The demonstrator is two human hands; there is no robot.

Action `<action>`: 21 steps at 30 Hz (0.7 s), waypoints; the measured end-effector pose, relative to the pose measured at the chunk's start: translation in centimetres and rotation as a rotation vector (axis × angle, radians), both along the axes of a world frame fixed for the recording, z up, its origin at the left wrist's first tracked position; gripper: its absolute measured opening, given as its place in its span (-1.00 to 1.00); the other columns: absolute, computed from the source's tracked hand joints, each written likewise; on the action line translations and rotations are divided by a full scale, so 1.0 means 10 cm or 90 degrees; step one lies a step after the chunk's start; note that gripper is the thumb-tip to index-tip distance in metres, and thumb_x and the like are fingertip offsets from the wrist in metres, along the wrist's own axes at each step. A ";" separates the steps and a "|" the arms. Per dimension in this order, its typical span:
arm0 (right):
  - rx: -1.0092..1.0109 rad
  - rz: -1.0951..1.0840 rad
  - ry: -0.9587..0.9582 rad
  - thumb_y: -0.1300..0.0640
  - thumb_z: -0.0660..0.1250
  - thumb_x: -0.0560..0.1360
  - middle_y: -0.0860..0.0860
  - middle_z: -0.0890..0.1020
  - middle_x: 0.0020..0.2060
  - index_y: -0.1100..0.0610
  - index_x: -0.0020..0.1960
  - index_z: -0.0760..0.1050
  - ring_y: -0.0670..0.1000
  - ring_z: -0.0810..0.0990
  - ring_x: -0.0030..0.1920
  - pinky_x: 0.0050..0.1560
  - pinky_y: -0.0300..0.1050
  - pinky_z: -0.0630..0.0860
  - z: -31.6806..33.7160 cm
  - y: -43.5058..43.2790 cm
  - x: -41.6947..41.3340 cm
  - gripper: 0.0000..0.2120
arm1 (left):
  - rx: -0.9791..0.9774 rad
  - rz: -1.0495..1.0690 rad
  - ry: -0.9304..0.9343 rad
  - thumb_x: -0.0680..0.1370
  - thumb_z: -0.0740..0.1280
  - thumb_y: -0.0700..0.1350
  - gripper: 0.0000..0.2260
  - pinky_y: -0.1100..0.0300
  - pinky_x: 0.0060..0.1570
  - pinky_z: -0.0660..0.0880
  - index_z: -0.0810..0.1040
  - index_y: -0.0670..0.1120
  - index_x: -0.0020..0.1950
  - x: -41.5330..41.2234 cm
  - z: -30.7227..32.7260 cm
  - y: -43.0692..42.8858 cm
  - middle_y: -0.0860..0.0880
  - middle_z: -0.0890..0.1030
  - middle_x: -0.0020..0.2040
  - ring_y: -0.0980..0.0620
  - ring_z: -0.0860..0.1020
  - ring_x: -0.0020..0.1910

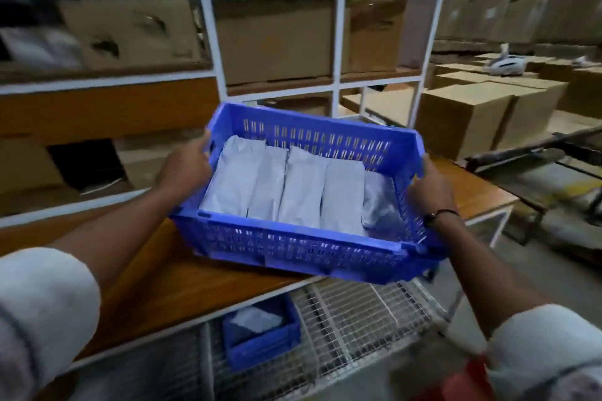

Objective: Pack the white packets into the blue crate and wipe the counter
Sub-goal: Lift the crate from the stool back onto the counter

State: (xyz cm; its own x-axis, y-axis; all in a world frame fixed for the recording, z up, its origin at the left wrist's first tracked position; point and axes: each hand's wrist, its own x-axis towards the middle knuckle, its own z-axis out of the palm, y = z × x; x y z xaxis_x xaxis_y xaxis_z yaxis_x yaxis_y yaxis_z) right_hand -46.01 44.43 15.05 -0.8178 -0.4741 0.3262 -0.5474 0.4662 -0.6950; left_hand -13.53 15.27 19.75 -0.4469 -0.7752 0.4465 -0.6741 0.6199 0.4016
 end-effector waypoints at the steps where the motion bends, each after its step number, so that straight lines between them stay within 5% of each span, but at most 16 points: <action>1: -0.010 0.036 0.009 0.26 0.21 0.54 0.23 0.56 -0.16 0.11 0.38 0.40 0.20 0.45 -0.21 -0.22 -0.04 0.27 0.02 -0.19 0.19 -0.59 | 0.000 0.026 0.008 0.63 0.22 -0.17 -0.56 0.05 -0.12 0.41 0.39 0.00 0.53 0.27 -0.01 -0.09 -0.28 0.61 0.22 -0.31 0.59 0.09; 9: -0.005 0.240 -0.019 0.30 0.19 0.55 0.30 0.60 -0.10 0.12 0.44 0.36 0.29 0.57 -0.12 -0.25 -0.06 0.27 -0.01 -1.67 1.35 -0.54 | 0.050 0.230 0.011 0.64 0.23 -0.17 -0.54 0.09 -0.22 0.38 0.36 0.01 0.55 2.12 -0.21 -0.56 -0.29 0.65 0.08 -0.30 0.60 -0.05; 12: -0.015 0.298 -0.032 0.31 0.18 0.57 0.25 0.63 -0.06 0.15 0.37 0.40 0.12 0.49 -0.27 -0.39 -0.10 0.23 -0.12 -2.21 1.71 -0.62 | 0.064 0.285 0.019 0.63 0.27 -0.15 -0.56 0.01 -0.04 0.47 0.40 -0.01 0.53 2.65 -0.30 -0.74 -0.28 0.63 0.21 -0.31 0.59 0.11; 15: -0.020 0.358 -0.034 0.28 0.19 0.58 0.09 0.56 -0.25 0.14 0.49 0.32 -0.11 0.38 -0.35 -0.41 -0.19 0.27 -0.24 -2.76 2.03 -0.52 | 0.097 0.321 0.031 0.65 0.28 -0.13 -0.61 0.01 0.01 0.45 0.45 -0.06 0.49 3.03 -0.34 -0.94 -0.30 0.61 0.23 -0.30 0.58 0.17; 18: -0.015 0.405 -0.049 0.21 0.19 0.64 0.12 0.54 -0.24 0.16 0.44 0.34 0.01 0.44 -0.33 -0.44 -0.31 0.30 -0.37 -3.33 2.31 -0.62 | 0.114 0.360 0.003 0.65 0.26 -0.07 -0.64 -0.02 0.00 0.47 0.49 0.00 0.45 3.40 -0.43 -1.24 -0.30 0.64 0.14 -0.29 0.60 0.09; 21: 0.069 0.434 -0.015 0.29 0.21 0.58 0.11 0.48 -0.21 0.18 0.36 0.35 0.13 0.45 -0.29 -0.39 -0.09 0.21 -0.46 -3.86 2.56 -0.65 | 0.134 0.398 -0.023 0.64 0.23 0.07 -0.66 -0.02 -0.02 0.50 0.52 0.07 0.40 3.76 -0.53 -1.50 -0.26 0.66 0.10 -0.27 0.61 0.06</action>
